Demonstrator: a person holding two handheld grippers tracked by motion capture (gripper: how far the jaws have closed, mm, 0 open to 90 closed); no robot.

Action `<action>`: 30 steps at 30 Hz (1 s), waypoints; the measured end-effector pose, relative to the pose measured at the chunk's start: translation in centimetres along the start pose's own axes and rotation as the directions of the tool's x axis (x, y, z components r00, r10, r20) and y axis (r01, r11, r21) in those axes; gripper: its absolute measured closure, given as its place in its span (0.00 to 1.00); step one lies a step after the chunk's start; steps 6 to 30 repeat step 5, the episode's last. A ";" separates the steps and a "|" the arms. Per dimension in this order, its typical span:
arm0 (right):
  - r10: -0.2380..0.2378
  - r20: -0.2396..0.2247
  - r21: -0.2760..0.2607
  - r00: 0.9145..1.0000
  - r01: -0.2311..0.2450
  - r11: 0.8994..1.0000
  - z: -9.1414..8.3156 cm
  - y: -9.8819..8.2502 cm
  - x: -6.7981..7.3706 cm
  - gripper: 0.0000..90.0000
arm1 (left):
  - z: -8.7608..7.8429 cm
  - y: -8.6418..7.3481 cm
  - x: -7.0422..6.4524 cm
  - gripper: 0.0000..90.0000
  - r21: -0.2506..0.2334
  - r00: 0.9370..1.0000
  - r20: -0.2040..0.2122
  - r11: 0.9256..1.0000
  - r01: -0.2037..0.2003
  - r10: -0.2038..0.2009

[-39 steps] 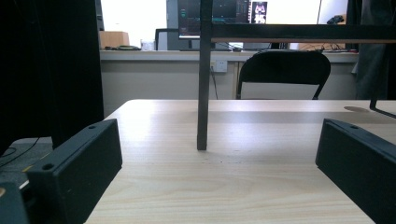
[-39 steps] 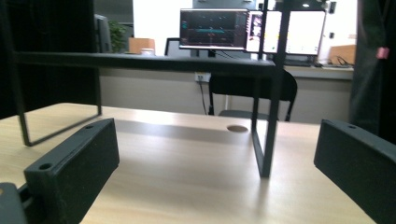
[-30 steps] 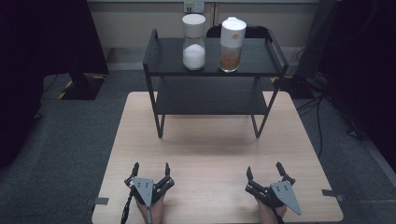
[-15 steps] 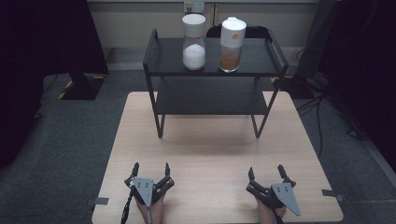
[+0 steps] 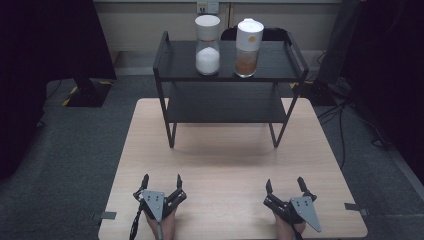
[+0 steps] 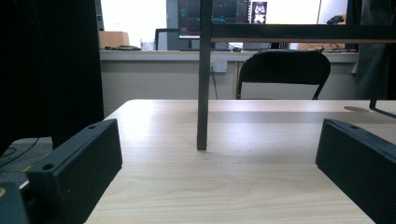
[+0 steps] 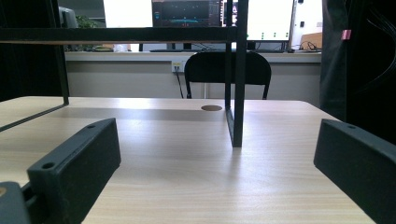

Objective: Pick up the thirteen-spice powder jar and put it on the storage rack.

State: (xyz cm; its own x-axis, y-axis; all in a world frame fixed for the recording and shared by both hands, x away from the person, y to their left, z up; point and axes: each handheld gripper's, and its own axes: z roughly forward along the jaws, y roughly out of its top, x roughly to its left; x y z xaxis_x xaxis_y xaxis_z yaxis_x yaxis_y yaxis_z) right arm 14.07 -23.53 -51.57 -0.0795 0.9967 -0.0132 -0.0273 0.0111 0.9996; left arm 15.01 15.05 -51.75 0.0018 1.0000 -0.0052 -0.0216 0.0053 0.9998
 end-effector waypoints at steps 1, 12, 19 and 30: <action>0.000 0.000 0.000 1.000 0.000 1.000 0.0 0.0 0.0 0.00 | 0.0 0.0 0.0 0.00 0.000 1.000 0.000 1.000 0.000 0.000; 0.000 0.000 0.000 1.000 0.000 1.000 0.0 0.0 0.0 0.00 | 0.0 0.0 0.0 0.00 0.000 1.000 0.000 1.000 0.000 0.000; 0.000 0.000 0.000 1.000 0.000 1.000 0.0 0.0 0.0 0.00 | 0.0 0.0 0.0 0.00 0.000 1.000 0.000 1.000 0.000 0.000; 0.000 0.000 0.000 1.000 0.000 1.000 0.0 0.0 0.0 0.00 | 0.0 0.0 0.0 0.00 0.000 1.000 0.000 1.000 0.000 0.000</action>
